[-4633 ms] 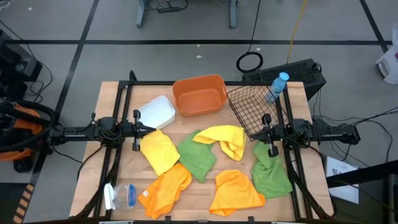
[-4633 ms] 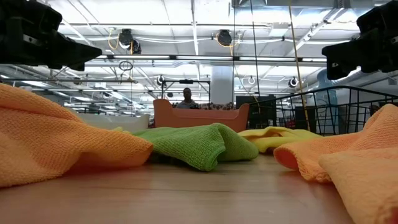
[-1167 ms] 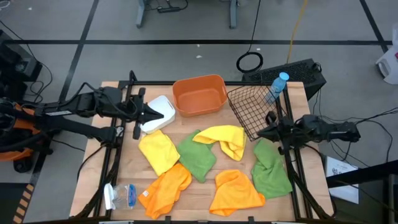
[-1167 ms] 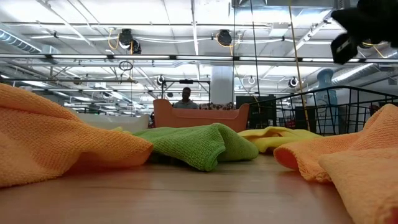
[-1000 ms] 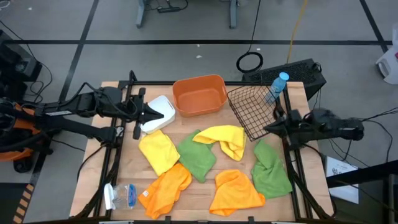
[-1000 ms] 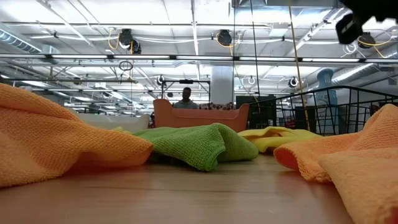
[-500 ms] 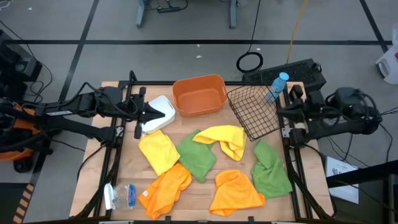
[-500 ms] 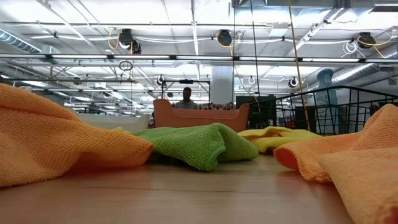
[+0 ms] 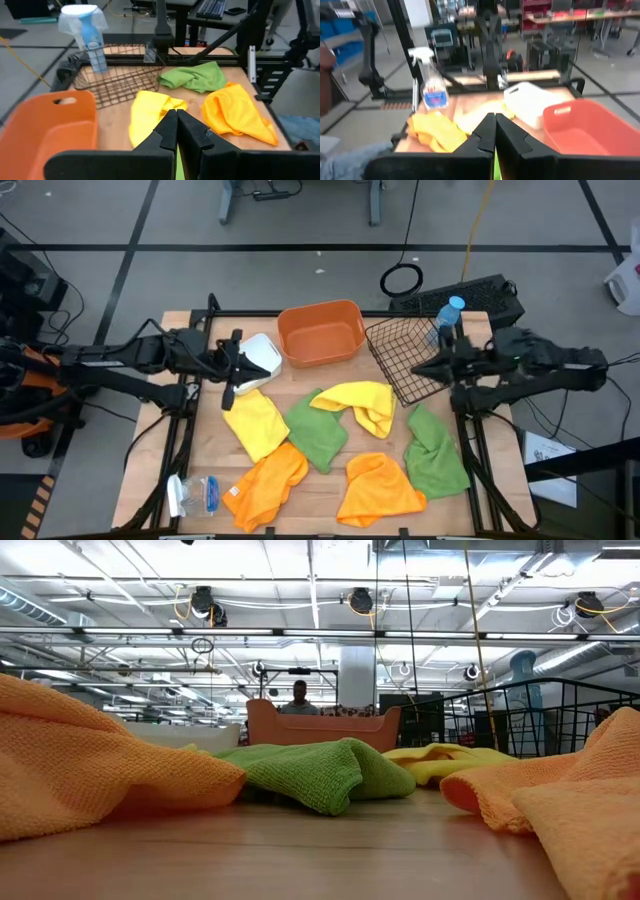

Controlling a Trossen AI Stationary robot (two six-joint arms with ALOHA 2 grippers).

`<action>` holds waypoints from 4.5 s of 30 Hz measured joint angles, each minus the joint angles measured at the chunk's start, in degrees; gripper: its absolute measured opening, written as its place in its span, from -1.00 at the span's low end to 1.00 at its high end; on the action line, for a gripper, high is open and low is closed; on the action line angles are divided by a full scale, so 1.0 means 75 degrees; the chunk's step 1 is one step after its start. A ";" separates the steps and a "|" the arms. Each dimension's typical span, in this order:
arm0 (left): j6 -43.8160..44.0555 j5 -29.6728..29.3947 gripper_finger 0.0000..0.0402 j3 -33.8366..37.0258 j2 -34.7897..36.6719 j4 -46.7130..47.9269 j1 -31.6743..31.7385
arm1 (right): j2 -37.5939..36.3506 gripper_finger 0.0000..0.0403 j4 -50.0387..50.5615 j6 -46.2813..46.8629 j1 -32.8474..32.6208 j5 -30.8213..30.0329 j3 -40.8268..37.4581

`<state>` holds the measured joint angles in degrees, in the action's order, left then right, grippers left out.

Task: Sort microfiber towel by color & place in baskets
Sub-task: Put the left green towel into the wire basket

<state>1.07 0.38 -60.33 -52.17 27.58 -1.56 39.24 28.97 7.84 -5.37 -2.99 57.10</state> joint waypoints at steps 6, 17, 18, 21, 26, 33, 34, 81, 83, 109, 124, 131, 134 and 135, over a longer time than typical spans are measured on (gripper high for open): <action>0.0079 -0.0175 -0.96 0.0564 -0.0136 -0.0642 -0.0501 | 0.0348 -1.00 -0.0720 0.0016 0.0000 0.0004 -0.0804; 0.0631 -0.1055 -0.96 0.1062 -0.1028 -0.1673 -0.1472 | 0.0889 -1.00 -0.1706 0.0528 -0.0576 0.0019 -0.1595; 0.0733 -0.1071 -0.96 0.1062 -0.1171 -0.1867 -0.1559 | 0.0941 -1.00 -0.1777 0.0525 -0.0739 0.0019 -0.1616; 0.0826 -0.1095 -0.96 0.1062 -0.1610 -0.2537 -0.1906 | 0.1130 -1.00 -0.2106 0.0435 -0.1267 -0.0003 -0.1637; 0.0987 -0.1091 -0.96 0.1059 -0.2280 -0.3066 -0.2478 | 0.1546 -1.00 -0.2466 0.0353 -0.2015 -0.0118 -0.1637; 0.2022 -0.1120 -0.96 0.1059 -0.2909 -0.2736 -0.2830 | 0.2319 -1.00 -0.2500 0.0344 -0.2939 -0.1729 -0.1637; 0.2095 -0.1129 -0.96 0.1059 -0.2994 -0.2662 -0.2873 | 0.2449 -1.00 -0.2497 0.0346 -0.3051 -0.1905 -0.1637; 0.1898 -0.1414 0.02 0.0695 -0.5489 -0.2242 -0.2430 | 0.5885 -1.00 -0.4581 0.0740 -0.3751 -0.3365 -0.1634; 0.1559 -0.1585 0.19 0.0590 -0.5675 -0.2234 -0.2411 | 0.5885 -1.00 -0.4648 0.0653 -0.3751 -0.3365 -0.1634; 0.2368 -0.1323 0.40 0.0503 -0.7141 -0.2274 -0.1539 | 0.5885 -1.00 -0.4569 0.0606 -0.3751 -0.3365 -0.1634; 0.2010 -0.1133 -0.63 0.0485 -0.7537 -0.2853 -0.1551 | 0.5882 -1.00 -0.4575 0.0801 -0.3754 -0.3365 -0.1634; 0.2010 -0.0948 -0.85 0.0542 -0.6639 -0.2615 -0.1645 | 0.5882 -1.00 -0.4572 0.0877 -0.3755 -0.3363 -0.1634; 0.2010 -0.0973 -0.84 0.0529 -0.6156 -0.2545 -0.1726 | 0.5882 -1.00 -0.4572 0.0965 -0.3794 -0.3365 -0.1634; 0.2010 -0.0987 -0.86 0.0529 -0.6025 -0.2523 -0.1752 | 0.5882 -1.00 -0.4572 0.0987 -0.3799 -0.3365 -0.1634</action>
<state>16.14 -7.02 -56.36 -97.36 8.66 -14.70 83.35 -5.32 15.24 -33.86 -28.23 44.84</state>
